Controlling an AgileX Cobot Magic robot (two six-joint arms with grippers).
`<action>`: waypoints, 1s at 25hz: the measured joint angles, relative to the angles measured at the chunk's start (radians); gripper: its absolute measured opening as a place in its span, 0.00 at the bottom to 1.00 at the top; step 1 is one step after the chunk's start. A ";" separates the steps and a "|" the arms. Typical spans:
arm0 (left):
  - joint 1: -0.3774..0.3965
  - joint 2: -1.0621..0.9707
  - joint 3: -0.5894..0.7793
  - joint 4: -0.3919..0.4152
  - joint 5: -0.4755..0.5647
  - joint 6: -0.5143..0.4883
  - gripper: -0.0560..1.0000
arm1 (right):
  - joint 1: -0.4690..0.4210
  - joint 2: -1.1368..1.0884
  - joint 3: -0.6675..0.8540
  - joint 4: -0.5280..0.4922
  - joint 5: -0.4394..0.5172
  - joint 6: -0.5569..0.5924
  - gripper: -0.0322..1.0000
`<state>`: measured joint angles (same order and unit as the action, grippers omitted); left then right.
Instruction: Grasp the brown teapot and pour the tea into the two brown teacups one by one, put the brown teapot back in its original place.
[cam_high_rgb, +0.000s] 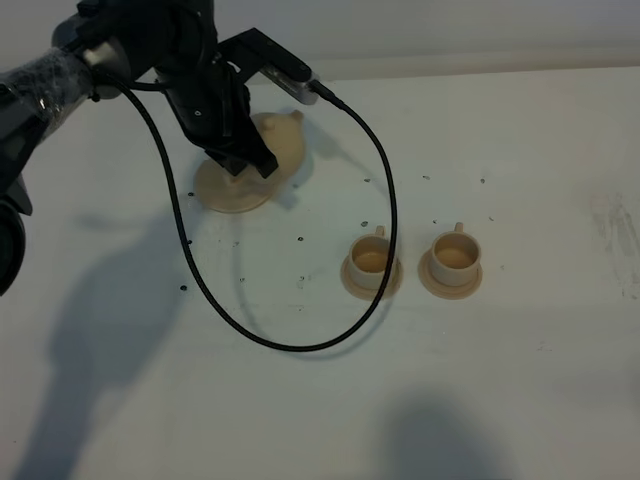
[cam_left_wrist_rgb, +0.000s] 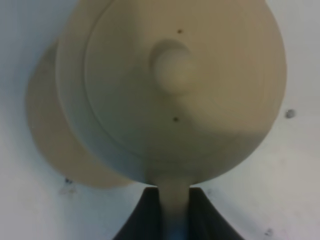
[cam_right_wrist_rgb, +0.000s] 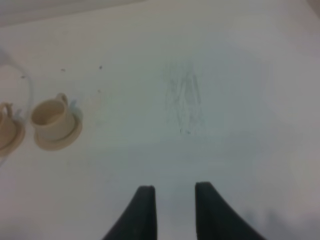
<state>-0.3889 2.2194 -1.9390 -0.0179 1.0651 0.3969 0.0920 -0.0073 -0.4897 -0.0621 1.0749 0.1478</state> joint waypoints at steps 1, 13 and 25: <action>-0.005 0.000 0.000 -0.008 0.001 0.014 0.06 | 0.000 0.000 0.000 0.000 0.000 0.000 0.25; -0.063 -0.004 0.000 -0.042 0.067 0.119 0.06 | 0.000 0.000 0.000 0.000 0.000 0.000 0.25; -0.095 -0.109 0.123 -0.028 0.000 0.160 0.06 | 0.000 0.000 0.000 0.000 0.000 0.000 0.25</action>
<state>-0.4837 2.1106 -1.8160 -0.0460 1.0655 0.5571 0.0920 -0.0073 -0.4897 -0.0621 1.0749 0.1478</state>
